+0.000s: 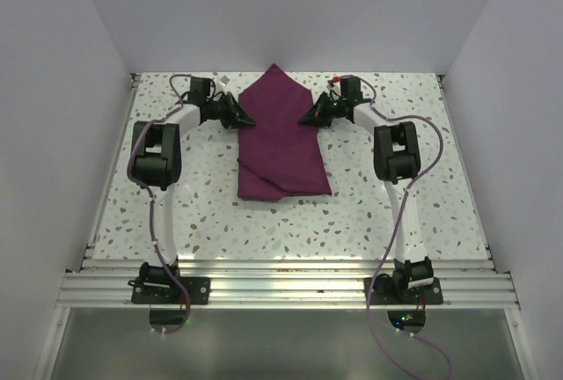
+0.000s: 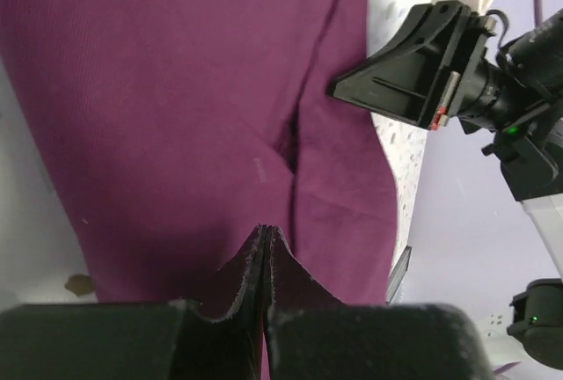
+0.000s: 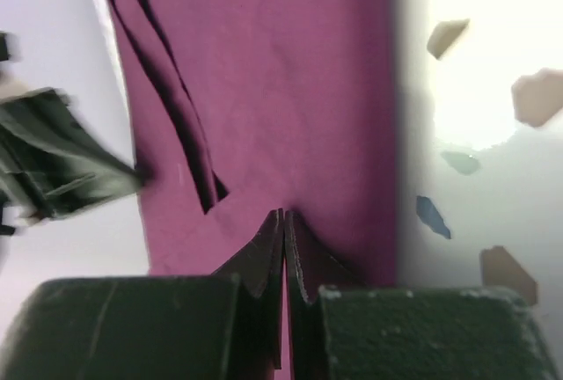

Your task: Prepare the surgical pack

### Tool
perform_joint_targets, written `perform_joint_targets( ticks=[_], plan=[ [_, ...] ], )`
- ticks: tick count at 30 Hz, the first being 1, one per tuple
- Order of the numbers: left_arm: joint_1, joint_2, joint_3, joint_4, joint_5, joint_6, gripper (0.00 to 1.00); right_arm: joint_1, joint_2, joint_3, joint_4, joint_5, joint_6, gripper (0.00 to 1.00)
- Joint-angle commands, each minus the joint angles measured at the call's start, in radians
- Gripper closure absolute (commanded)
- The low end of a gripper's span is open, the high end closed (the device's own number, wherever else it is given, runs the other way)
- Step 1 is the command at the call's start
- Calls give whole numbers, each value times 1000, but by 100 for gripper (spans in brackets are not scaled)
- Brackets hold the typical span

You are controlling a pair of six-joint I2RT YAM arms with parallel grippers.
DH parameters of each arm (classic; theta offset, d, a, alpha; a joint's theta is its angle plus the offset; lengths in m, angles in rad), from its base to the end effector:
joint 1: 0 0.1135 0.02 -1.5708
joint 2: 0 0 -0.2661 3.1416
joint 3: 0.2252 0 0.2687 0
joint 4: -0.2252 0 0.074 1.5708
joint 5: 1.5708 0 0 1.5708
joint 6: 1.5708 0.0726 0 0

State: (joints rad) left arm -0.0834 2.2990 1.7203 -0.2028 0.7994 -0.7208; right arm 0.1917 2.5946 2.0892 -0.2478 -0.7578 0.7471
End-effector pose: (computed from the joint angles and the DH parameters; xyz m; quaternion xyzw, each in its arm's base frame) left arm 0.5314 -0.0967 0.1313 -0.1244 0.8544 -0.4692 0.1853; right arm 0.5775 0.1629 0.0909 0.0923 0.8602 0.4698 0.1758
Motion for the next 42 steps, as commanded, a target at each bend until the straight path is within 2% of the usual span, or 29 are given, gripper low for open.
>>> perform_joint_targets(
  ticks=[1,6,8,14,17,21,25,27,28,32,38,41,42],
  plan=[
    [-9,49,-2,-10,-1,-13,99,2,-4,-30,108,-58,86,100],
    [7,163,54,-209,-77,40,100,2,38,-15,18,-31,37,100],
    [8,181,84,-219,-59,46,100,0,59,29,1,-50,34,100],
    [11,82,139,-228,-52,101,98,2,4,121,-36,-93,38,100],
    [13,25,142,-198,-42,92,94,0,-42,108,7,-115,64,100],
    [13,10,125,-91,-23,26,82,0,-80,82,44,-120,83,100],
    [14,89,125,-3,-20,-52,83,-1,-45,66,80,-112,121,100],
    [14,117,119,48,-46,-97,88,-1,-21,71,108,-101,138,100],
    [19,152,131,45,-74,-114,92,-3,14,80,128,-101,159,100],
    [28,229,191,-30,-118,-130,96,-1,67,60,169,-83,195,100],
    [60,246,180,28,-126,-216,95,-8,110,77,146,-43,213,100],
    [63,222,194,92,-94,-244,89,-8,127,123,176,-44,239,100],
    [62,206,187,174,-85,-268,85,-9,125,135,206,-46,244,100]
  ],
)
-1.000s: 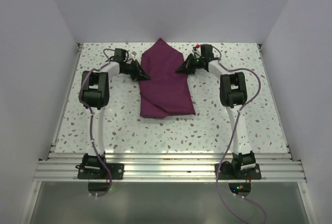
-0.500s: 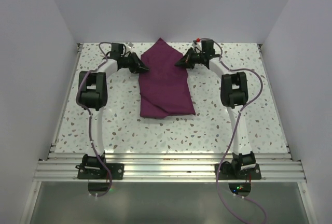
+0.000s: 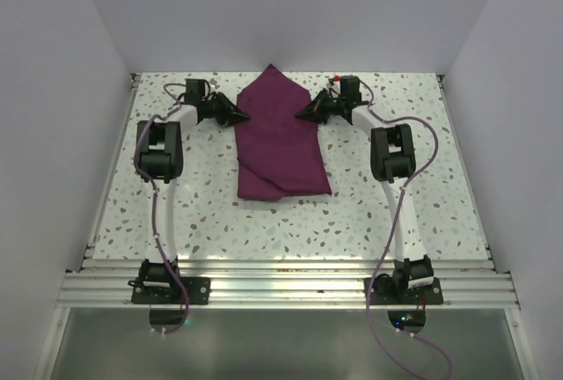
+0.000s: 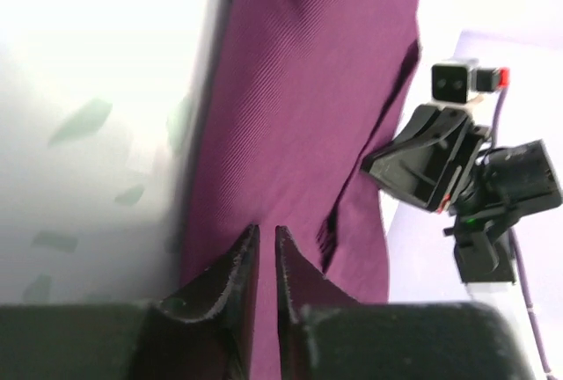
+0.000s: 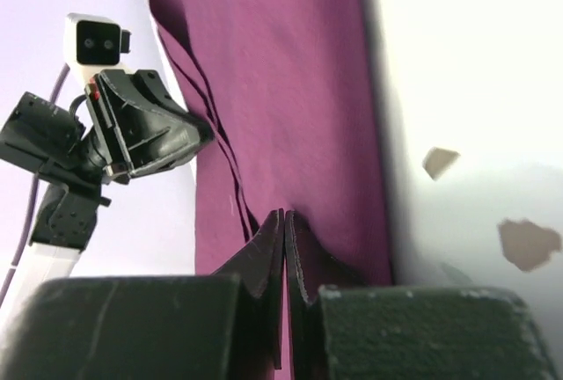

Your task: Prepare the surgical pack

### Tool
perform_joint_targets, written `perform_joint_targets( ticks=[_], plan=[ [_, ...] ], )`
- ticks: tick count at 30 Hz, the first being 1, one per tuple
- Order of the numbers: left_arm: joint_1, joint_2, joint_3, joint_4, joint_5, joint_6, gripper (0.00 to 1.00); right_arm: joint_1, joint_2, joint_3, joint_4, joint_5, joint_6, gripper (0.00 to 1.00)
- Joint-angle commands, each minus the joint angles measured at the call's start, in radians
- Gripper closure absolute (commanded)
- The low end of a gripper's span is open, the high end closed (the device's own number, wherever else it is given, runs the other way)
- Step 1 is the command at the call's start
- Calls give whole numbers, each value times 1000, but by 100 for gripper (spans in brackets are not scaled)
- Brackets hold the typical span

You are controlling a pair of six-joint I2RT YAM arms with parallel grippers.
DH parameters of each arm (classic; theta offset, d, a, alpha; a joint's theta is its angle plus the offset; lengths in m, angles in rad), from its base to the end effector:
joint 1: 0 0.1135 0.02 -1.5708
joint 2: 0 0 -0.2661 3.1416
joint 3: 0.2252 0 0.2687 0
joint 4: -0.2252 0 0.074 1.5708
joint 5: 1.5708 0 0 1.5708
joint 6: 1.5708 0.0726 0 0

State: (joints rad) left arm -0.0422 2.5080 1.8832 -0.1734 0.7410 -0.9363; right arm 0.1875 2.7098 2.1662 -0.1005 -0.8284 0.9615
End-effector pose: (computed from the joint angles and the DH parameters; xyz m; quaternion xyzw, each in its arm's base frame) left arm 0.5684 -0.0731 0.0752 -0.2503 0.8376 -0.4611 0.1524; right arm 0.5945 0.1672 0.0668 0.1425 0.8262 0.5246 0.1478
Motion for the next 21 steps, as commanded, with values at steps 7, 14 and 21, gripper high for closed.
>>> perform_joint_targets(
  ticks=[7,14,21],
  plan=[
    [13,-46,26,407,-97,-119,69,-5,53,170,185,84,114,96],
    [4,104,93,410,-92,-193,70,-5,130,254,75,179,123,97],
    [1,161,149,361,-86,-164,72,-3,157,273,19,219,91,96]
  ],
)
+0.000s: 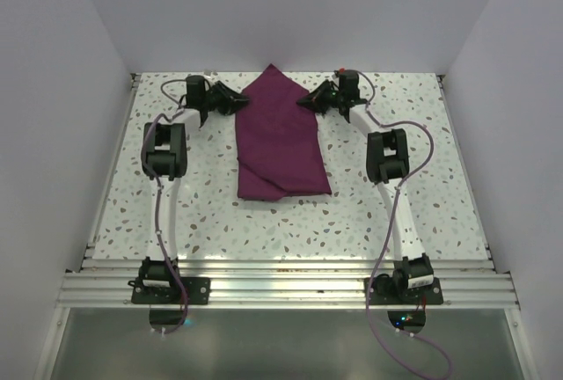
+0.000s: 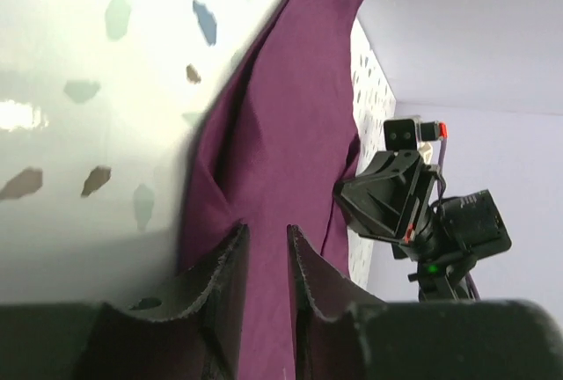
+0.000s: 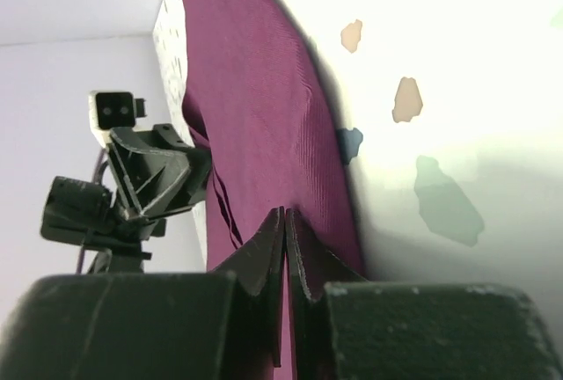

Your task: Prepare the surgical pack

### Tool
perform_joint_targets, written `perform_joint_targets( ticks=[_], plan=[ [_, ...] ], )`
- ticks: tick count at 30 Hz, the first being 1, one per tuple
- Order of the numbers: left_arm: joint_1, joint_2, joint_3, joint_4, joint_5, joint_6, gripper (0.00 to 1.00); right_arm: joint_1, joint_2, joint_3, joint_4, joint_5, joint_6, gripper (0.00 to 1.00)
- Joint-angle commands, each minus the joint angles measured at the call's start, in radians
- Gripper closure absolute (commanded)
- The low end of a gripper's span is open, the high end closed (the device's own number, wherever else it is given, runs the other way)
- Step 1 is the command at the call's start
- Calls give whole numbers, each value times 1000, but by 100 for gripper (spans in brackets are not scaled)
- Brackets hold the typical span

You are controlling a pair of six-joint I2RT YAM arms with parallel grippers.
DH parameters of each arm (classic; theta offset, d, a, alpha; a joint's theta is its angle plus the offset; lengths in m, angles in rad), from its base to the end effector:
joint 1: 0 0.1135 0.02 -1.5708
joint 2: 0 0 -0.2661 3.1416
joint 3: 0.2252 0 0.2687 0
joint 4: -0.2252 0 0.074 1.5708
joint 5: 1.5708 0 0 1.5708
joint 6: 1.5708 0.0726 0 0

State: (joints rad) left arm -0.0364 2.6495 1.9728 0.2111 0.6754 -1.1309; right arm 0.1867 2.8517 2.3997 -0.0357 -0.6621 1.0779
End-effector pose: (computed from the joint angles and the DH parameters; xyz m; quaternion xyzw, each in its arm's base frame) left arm 0.6110 -0.0677 0.0633 -0.2694 0.7763 -0.5082 0.2579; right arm 0.6331 0.1650 0.0676 0.1981 0.8035 0.5128 0.2286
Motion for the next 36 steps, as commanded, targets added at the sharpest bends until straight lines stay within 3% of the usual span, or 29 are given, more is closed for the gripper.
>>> perform_joint_targets(
  ticks=[1,4,10,16,20,23,36],
  plan=[
    [-2,36,83,-42,-20,42,72,-4,20,59,-50,53,-24,96],
    [18,67,169,-124,-11,74,72,-13,26,73,-35,53,4,96],
    [67,-39,95,-35,20,49,67,-33,-26,72,5,38,19,94],
    [73,-120,44,-88,-51,157,58,-69,-87,82,-21,33,-56,77],
    [73,-137,-2,-104,-89,203,53,-89,-107,53,-72,35,-110,56],
    [72,-137,-22,-121,-112,214,50,-92,-98,55,-122,38,-162,50],
    [12,-85,9,-185,-209,261,50,-33,35,170,-153,51,-214,46]
  ],
)
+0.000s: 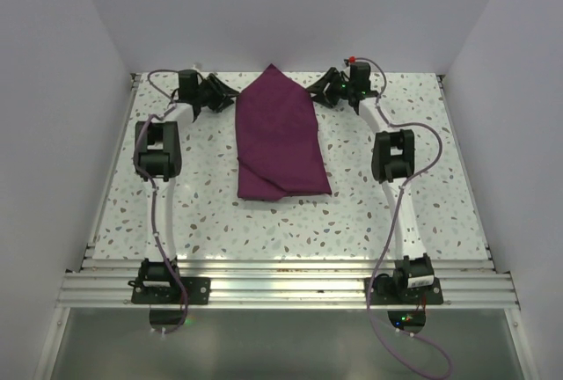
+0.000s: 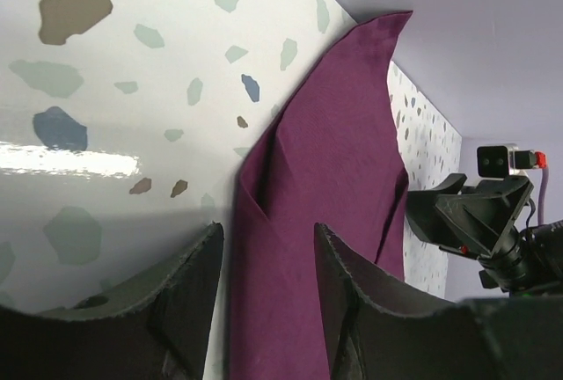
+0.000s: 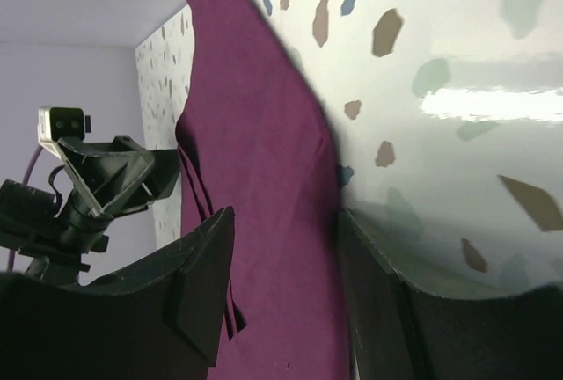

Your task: Prepare the surgical pack

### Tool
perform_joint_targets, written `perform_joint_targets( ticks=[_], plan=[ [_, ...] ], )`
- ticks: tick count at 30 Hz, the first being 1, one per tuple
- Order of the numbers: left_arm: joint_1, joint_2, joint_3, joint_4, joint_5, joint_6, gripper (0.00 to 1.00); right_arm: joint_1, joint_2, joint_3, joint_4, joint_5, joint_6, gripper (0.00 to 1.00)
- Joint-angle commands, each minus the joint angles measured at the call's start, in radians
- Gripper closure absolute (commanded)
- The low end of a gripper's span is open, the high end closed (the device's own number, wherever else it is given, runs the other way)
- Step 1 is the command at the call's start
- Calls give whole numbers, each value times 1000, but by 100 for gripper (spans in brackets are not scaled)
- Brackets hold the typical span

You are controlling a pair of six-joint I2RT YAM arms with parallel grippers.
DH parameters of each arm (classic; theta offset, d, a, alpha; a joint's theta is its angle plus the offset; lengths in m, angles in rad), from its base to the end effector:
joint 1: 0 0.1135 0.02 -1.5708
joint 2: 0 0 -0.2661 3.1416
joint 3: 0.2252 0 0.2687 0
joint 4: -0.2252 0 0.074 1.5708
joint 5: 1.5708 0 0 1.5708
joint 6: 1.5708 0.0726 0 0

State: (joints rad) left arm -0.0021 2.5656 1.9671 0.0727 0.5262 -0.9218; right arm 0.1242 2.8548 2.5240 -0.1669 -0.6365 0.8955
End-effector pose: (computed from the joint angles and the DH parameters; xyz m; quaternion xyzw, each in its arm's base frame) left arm 0.6116 -0.0378 0.0918 -0.2551 0.8074 -0.4165 0.3309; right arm 0.6483 0.1244 0.0973 0.1589 0.8165 0.4717 0.2925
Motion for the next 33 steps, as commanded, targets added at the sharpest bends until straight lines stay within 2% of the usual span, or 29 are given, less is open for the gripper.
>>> perform_joint_targets(
  ticks=[1,8,11,18,21,23,24,27,28,33],
  plan=[
    [-25,4,19,-56,-61,54,50,35,34,45,-13,32,-30,45],
    [-47,56,81,-71,-43,54,50,61,67,68,-8,58,-36,46],
    [-49,61,78,-71,-45,54,52,63,75,71,0,67,-29,50],
    [-42,84,101,-67,-35,20,68,61,81,75,7,93,-20,63],
    [-39,96,121,-57,-28,-8,77,60,81,82,29,97,2,71],
    [-38,99,136,-53,-22,-29,82,58,80,91,41,95,13,80],
    [-36,100,141,-47,-15,-37,87,57,80,96,50,89,28,81],
    [-33,97,167,-34,8,-68,96,55,64,114,63,72,37,92],
    [-32,94,182,-34,12,-78,98,52,54,116,64,67,39,99],
    [-30,19,179,-54,54,-75,100,49,-17,81,55,5,54,100]
  ],
)
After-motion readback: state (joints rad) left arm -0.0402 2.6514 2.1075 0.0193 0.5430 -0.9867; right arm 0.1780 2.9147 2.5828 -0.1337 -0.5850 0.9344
